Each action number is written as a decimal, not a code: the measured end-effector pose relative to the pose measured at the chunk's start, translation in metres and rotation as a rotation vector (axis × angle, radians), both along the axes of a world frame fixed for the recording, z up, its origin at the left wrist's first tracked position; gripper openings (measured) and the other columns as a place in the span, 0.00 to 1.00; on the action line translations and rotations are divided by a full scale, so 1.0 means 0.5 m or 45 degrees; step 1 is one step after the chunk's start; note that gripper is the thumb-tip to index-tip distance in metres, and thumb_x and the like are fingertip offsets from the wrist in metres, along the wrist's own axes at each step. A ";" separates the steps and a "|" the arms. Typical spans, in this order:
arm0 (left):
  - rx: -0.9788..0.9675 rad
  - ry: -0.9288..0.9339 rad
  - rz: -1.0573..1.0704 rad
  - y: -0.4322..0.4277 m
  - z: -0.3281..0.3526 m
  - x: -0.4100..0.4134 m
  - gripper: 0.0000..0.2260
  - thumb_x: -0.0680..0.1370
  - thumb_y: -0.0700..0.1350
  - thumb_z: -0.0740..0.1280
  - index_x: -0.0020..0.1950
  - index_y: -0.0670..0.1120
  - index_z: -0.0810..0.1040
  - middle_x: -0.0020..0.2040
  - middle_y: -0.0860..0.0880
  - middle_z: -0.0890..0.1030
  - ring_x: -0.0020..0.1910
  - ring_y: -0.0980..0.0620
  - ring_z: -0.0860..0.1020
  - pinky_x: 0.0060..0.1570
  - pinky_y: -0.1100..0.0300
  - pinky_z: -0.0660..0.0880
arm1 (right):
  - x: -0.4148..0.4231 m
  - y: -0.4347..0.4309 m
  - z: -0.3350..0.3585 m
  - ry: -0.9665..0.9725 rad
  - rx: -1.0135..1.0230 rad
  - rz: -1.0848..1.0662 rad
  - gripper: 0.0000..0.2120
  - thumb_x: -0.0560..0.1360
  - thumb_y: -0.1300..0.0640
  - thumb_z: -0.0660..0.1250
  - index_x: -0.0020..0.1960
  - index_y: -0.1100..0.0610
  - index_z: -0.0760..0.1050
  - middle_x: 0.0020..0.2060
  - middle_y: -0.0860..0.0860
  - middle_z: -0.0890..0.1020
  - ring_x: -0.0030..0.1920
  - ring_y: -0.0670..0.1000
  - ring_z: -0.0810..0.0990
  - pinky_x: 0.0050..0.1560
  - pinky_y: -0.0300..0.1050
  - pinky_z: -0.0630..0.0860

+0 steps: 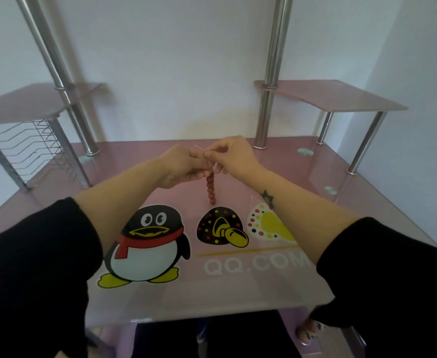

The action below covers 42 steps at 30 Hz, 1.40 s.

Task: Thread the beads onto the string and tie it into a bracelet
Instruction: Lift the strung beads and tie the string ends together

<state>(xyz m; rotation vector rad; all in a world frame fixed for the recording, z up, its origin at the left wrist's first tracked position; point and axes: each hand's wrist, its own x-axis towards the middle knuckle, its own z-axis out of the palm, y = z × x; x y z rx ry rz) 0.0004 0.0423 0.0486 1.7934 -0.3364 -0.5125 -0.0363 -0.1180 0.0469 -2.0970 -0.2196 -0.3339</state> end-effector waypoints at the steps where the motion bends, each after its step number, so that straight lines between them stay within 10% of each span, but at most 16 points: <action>1: -0.009 0.014 0.002 0.001 0.001 -0.001 0.03 0.76 0.38 0.69 0.47 0.42 0.83 0.38 0.46 0.83 0.34 0.55 0.80 0.38 0.65 0.78 | 0.001 0.001 -0.001 0.006 -0.008 -0.008 0.06 0.74 0.60 0.69 0.42 0.62 0.82 0.29 0.52 0.82 0.27 0.48 0.81 0.28 0.37 0.75; 12: -0.172 0.304 0.140 0.004 0.006 0.005 0.02 0.77 0.37 0.68 0.46 0.40 0.81 0.37 0.46 0.83 0.33 0.56 0.79 0.35 0.68 0.78 | -0.018 -0.021 -0.007 0.130 -0.093 0.004 0.04 0.73 0.61 0.69 0.43 0.61 0.81 0.34 0.55 0.84 0.26 0.48 0.79 0.24 0.35 0.71; 19: 0.114 -0.042 -0.018 -0.005 0.015 0.003 0.05 0.72 0.33 0.71 0.41 0.43 0.81 0.36 0.46 0.82 0.34 0.54 0.77 0.33 0.66 0.75 | -0.021 -0.030 -0.008 0.300 0.163 0.114 0.08 0.74 0.67 0.59 0.49 0.59 0.75 0.45 0.54 0.82 0.23 0.50 0.75 0.24 0.40 0.70; 30: 0.587 -0.904 -0.020 -0.016 0.021 -0.021 0.08 0.70 0.39 0.72 0.43 0.51 0.82 0.35 0.55 0.83 0.34 0.62 0.80 0.38 0.66 0.74 | -0.020 -0.036 -0.019 0.545 0.297 0.099 0.13 0.74 0.69 0.54 0.53 0.62 0.75 0.36 0.60 0.81 0.22 0.51 0.72 0.25 0.42 0.70; 42: 0.593 -1.288 0.126 -0.029 0.006 -0.031 0.04 0.75 0.45 0.70 0.48 0.50 0.84 0.40 0.53 0.83 0.40 0.54 0.80 0.41 0.60 0.75 | -0.019 -0.042 -0.015 0.593 0.500 0.132 0.13 0.79 0.57 0.64 0.56 0.67 0.77 0.43 0.61 0.83 0.23 0.47 0.75 0.24 0.37 0.70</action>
